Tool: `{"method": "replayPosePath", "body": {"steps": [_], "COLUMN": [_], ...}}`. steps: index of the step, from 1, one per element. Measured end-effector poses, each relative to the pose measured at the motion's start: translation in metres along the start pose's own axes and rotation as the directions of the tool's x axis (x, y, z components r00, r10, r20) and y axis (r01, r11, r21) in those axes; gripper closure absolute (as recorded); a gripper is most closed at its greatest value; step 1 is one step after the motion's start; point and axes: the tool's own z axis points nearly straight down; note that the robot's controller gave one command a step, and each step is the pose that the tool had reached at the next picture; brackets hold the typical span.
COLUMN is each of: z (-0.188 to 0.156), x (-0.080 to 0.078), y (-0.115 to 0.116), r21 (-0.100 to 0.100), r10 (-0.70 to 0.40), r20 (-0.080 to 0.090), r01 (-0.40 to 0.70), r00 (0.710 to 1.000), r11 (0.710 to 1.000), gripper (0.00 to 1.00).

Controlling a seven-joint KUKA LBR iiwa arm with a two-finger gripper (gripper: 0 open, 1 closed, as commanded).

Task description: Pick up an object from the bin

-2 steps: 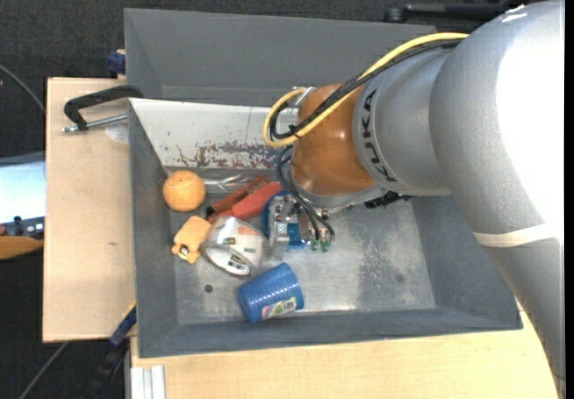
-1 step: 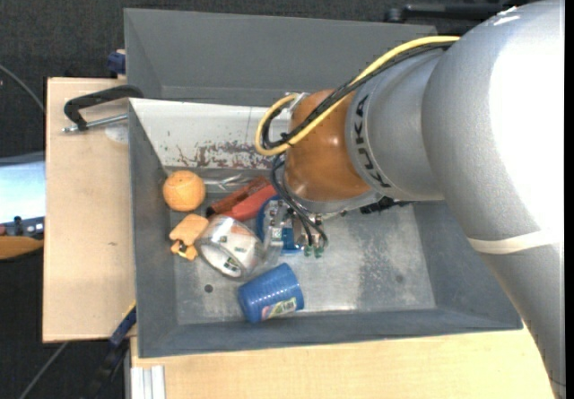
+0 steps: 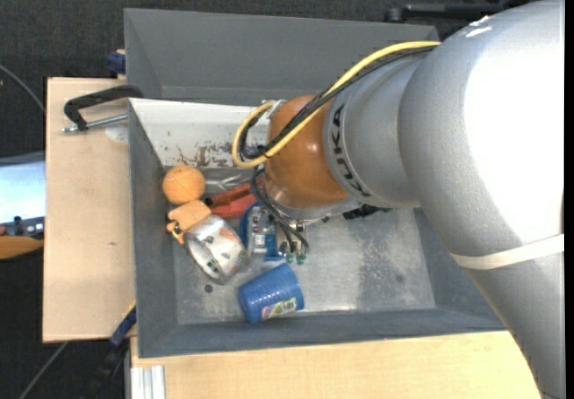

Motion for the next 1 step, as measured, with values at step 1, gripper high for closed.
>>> {"method": "replayPosePath", "body": {"steps": [1], "z": [-0.0001], "x": [0.0000], "y": [0.0003], "r21": [0.000], "r10": [0.000], "r20": [0.000], "r01": [0.000], "r00": [1.000], "r11": [1.000], "gripper": [1.00]}}
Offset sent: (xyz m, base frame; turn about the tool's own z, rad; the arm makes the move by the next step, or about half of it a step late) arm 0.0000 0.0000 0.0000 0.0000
